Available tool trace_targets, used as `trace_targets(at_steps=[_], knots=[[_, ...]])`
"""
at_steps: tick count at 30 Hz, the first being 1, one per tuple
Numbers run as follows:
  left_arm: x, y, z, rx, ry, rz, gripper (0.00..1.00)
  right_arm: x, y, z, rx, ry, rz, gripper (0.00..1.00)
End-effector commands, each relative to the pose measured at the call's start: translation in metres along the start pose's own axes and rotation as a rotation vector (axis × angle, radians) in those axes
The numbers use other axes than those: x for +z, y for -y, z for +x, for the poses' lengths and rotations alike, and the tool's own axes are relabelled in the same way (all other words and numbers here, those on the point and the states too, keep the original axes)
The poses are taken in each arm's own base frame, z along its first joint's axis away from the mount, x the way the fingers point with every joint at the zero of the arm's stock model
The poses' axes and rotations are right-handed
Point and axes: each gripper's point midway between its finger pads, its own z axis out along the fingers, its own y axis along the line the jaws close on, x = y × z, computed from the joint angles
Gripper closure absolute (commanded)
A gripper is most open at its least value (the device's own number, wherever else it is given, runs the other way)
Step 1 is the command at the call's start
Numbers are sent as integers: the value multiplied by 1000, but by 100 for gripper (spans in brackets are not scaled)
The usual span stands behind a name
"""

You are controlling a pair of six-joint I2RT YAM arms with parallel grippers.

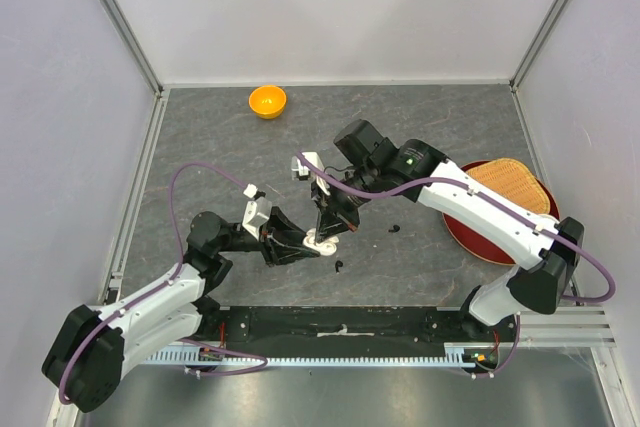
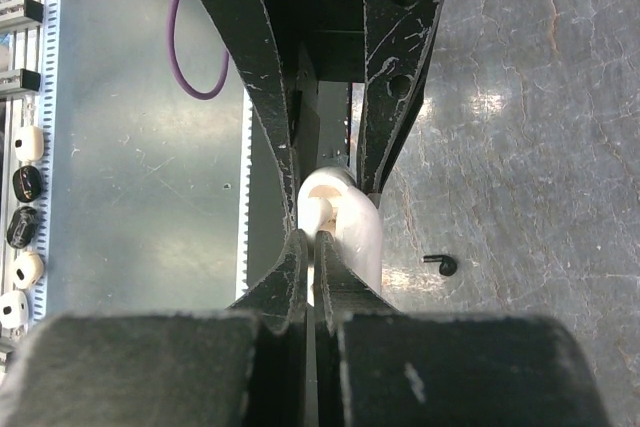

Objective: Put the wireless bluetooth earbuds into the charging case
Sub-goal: Place the earbud in the charging case.

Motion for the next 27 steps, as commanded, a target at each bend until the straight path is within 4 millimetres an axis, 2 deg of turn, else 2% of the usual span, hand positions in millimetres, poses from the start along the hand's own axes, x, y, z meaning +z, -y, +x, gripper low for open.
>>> trace_targets(at_steps=[1, 18, 24, 27], knots=[[3, 7, -15, 48, 32, 35, 98, 1, -3, -8, -49, 12, -18, 100], [3, 4, -14, 47, 32, 25, 98, 6, 2, -12, -41, 17, -26, 100], [3, 3, -14, 50, 36, 15, 98, 5, 8, -11, -22, 9, 19, 96], [3, 2, -15, 60, 37, 10, 98, 6, 9, -10, -12, 5, 23, 90]])
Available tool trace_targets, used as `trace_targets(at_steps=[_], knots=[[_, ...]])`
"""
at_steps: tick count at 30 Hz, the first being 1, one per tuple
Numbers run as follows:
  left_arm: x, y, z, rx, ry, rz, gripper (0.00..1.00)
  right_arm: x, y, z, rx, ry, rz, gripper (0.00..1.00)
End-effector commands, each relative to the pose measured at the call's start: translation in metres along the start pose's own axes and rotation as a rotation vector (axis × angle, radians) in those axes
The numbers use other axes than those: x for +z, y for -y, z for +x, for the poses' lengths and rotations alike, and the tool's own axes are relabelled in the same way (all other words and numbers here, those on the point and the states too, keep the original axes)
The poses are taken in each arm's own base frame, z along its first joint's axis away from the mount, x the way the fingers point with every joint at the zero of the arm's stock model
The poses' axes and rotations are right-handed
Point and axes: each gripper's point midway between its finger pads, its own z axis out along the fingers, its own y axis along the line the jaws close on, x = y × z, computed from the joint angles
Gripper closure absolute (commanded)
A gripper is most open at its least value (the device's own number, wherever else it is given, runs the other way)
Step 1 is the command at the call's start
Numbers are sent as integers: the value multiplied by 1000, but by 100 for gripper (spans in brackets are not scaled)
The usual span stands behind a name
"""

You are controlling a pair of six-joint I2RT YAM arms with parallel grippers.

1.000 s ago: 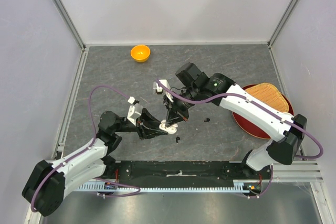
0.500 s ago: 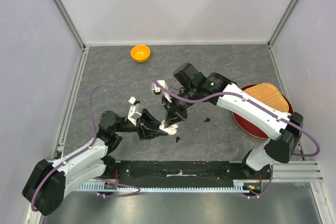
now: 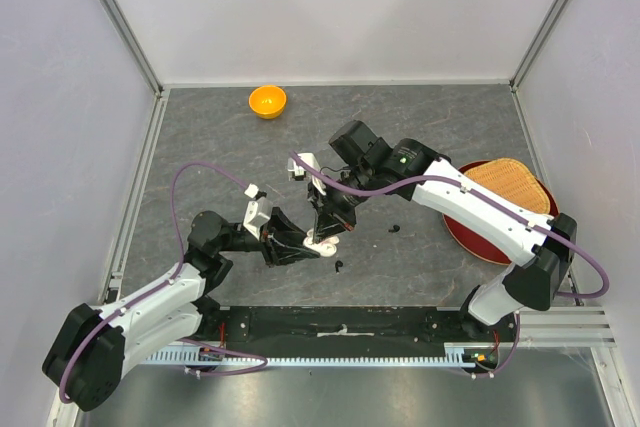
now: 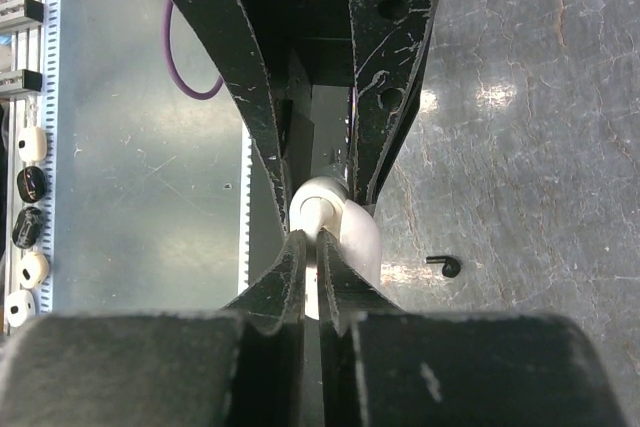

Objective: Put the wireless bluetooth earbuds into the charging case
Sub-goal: Place the earbud in the charging case.

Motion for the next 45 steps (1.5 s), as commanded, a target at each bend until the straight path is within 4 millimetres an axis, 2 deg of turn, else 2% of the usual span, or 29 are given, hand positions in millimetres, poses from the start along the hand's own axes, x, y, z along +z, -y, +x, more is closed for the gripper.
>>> trace_targets(at_steps=[1, 3, 4, 6, 8, 21, 23, 30, 33, 45], knots=[[2, 2, -18, 75, 48, 0, 98, -1, 5, -12, -30, 22, 32, 88], [2, 1, -19, 81, 51, -4, 98, -2, 6, -14, -31, 25, 42, 84], [2, 1, -19, 82, 51, -4, 98, -1, 7, -13, -27, 22, 45, 76], [2, 1, -19, 87, 51, -5, 98, -4, 9, -15, -28, 26, 63, 68], [2, 1, -19, 88, 53, -6, 98, -4, 9, -17, -32, 29, 70, 63], [2, 0, -19, 91, 55, -14, 98, -20, 21, -36, -46, 89, 199, 58], [2, 0, -19, 89, 56, -14, 98, -21, 22, -39, -50, 103, 217, 60], [1, -1, -21, 95, 60, -22, 98, -23, 24, -34, -36, 99, 236, 86], [1, -1, -20, 97, 59, -24, 98, -19, 23, -29, -28, 86, 218, 90], [0, -7, -21, 106, 66, -70, 98, -19, 18, -23, -21, 80, 203, 90]])
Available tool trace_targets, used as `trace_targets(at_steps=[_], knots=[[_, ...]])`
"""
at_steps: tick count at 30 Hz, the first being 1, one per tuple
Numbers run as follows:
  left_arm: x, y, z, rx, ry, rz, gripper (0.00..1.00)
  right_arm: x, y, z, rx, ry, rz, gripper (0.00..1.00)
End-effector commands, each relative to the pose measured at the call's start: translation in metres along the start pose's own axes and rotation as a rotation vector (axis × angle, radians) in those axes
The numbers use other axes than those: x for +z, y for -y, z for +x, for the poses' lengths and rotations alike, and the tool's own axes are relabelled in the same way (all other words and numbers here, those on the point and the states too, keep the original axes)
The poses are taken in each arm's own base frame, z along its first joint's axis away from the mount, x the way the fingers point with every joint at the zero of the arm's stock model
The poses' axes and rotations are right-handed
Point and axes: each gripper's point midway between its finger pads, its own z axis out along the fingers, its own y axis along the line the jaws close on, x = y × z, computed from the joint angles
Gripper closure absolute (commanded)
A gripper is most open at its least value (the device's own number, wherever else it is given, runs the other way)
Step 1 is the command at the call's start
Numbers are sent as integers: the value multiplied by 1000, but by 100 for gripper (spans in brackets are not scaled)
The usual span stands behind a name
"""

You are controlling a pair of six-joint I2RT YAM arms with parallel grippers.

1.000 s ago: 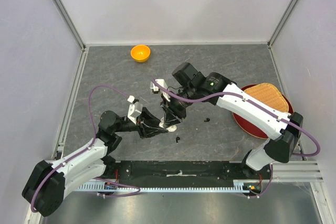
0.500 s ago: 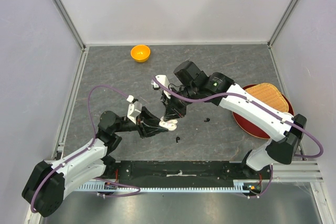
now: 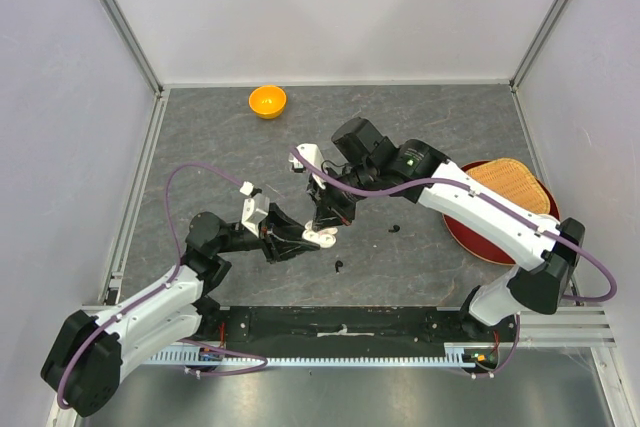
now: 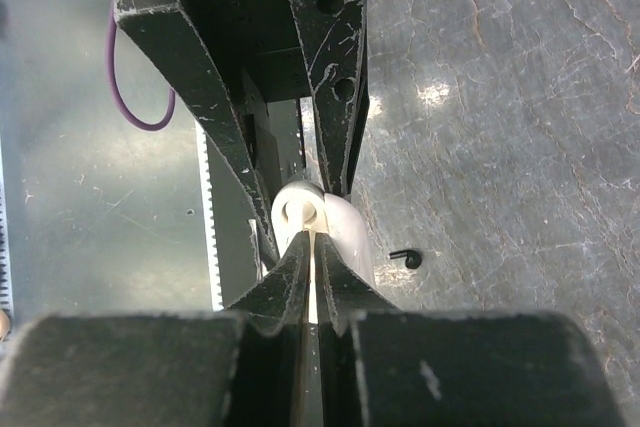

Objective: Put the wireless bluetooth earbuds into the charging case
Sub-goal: Place the earbud in the charging case.

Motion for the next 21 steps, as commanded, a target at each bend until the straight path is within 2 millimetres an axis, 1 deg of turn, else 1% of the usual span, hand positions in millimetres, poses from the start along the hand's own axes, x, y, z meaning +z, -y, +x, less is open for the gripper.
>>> trace_targets(at_steps=[1, 6, 8, 12, 14, 18, 21], knots=[[1, 5, -14, 97, 39, 20, 98, -9, 4, -11, -38, 52, 43, 89], [1, 5, -13, 92, 35, 20, 98, -15, 9, -19, -34, 79, 91, 82], [1, 4, -13, 92, 35, 18, 98, -18, 7, -23, -42, 93, 95, 79], [1, 4, -13, 92, 33, 18, 98, -22, 1, -33, -53, 136, 78, 77], [1, 4, -13, 93, 34, 18, 98, -20, -5, -33, -54, 140, 41, 77], [1, 4, -13, 92, 33, 19, 98, -12, -3, -25, -30, 115, 22, 77], [1, 4, -12, 90, 33, 19, 98, -11, -4, -23, -29, 110, 15, 76]])
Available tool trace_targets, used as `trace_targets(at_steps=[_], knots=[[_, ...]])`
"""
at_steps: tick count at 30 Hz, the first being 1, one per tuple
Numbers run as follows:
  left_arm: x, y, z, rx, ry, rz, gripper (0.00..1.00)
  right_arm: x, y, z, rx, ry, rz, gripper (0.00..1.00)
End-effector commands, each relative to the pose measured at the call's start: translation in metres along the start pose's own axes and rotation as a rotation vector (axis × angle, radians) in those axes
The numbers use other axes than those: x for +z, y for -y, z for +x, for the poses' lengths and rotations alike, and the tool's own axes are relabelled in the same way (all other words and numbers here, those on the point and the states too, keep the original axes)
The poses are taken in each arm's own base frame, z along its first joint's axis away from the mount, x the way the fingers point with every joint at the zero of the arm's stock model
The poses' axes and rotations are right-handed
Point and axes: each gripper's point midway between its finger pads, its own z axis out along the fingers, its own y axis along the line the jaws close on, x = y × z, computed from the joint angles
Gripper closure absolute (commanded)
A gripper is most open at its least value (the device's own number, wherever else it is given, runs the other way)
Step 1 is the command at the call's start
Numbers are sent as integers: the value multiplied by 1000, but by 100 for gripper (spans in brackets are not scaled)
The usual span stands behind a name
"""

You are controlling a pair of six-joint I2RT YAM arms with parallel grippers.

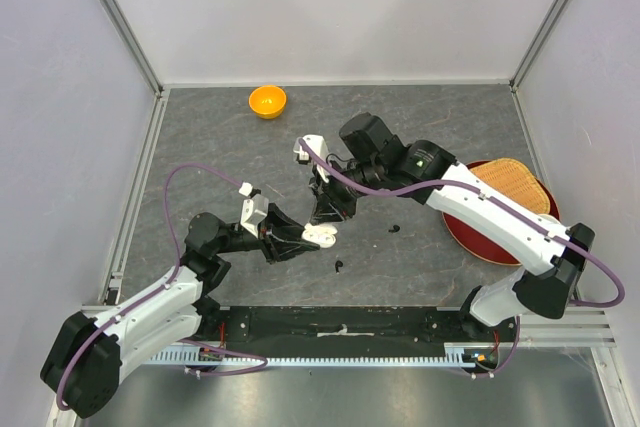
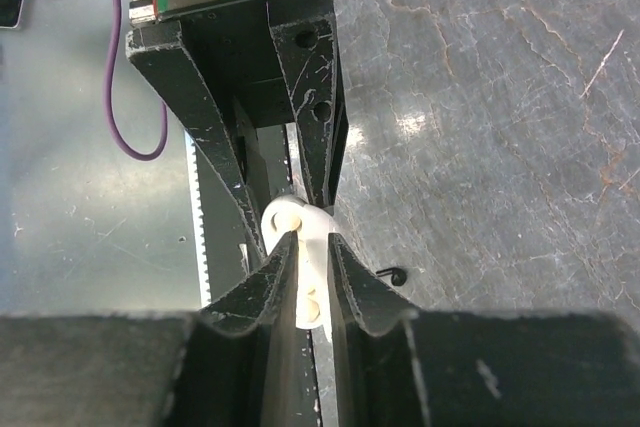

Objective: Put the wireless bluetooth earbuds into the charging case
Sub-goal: Place the earbud in the charging case.

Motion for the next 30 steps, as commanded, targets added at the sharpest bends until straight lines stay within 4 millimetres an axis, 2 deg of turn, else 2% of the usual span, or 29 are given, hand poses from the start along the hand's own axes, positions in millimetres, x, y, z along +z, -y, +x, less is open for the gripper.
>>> trace_targets(at_steps=[1, 9, 21, 30], knots=[[1, 3, -10, 76, 27, 20, 98, -1, -6, -5, -14, 32, -30, 74], [2, -1, -9, 69, 22, -1, 98, -16, -19, -19, -59, 97, -49, 66], [1, -6, -7, 60, 16, -30, 98, -21, -35, -19, -61, 130, -114, 62], [0, -5, -9, 65, 16, -33, 98, 2, -16, 3, 21, 35, -69, 61]])
